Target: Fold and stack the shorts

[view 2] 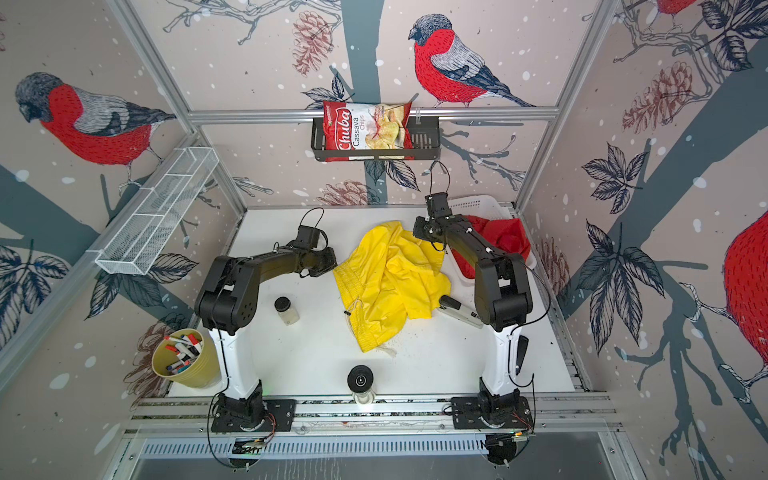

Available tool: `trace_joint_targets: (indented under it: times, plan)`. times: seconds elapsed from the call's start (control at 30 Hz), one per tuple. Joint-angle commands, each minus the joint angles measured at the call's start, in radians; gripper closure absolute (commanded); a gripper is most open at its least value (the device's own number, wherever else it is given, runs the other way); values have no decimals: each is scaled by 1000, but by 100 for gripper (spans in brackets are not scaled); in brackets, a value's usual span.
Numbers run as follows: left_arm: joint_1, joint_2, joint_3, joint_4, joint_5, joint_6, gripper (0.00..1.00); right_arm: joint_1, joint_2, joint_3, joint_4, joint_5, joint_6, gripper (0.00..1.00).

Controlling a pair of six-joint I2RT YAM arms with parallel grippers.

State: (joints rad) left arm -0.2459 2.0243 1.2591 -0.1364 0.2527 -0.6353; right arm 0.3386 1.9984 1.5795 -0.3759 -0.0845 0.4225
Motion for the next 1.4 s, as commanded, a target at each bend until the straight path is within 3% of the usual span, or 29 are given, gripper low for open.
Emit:
trace_joint_targets:
  times: [0.0, 0.13, 0.37, 0.43, 0.57, 0.67, 0.97, 1.37]
  plan:
    - [0, 8, 19, -103, -39, 20, 100, 0, -37, -69, 5, 25, 7, 56]
    - [-1, 8, 43, -138, -67, 35, 100, -3, -40, -127, 20, 7, 13, 47]
    - [3, -42, 30, -188, -95, 58, 100, -26, 51, -68, 65, -53, 30, 46]
    - [4, -70, 18, -198, -104, 62, 100, -29, 95, -9, 83, -80, 25, 52]
    - [9, -126, -15, -209, -120, 64, 100, -40, 199, 158, 64, -107, 11, 87]
    - [10, -155, -32, -225, -145, 68, 100, -51, 234, 261, 42, -131, 3, 99]
    - [11, -174, -67, -270, -188, 55, 100, -73, 188, 341, 27, -62, -36, 100]
    - [16, -168, -78, -303, -275, 56, 100, -127, 248, 510, 20, -7, -14, 100]
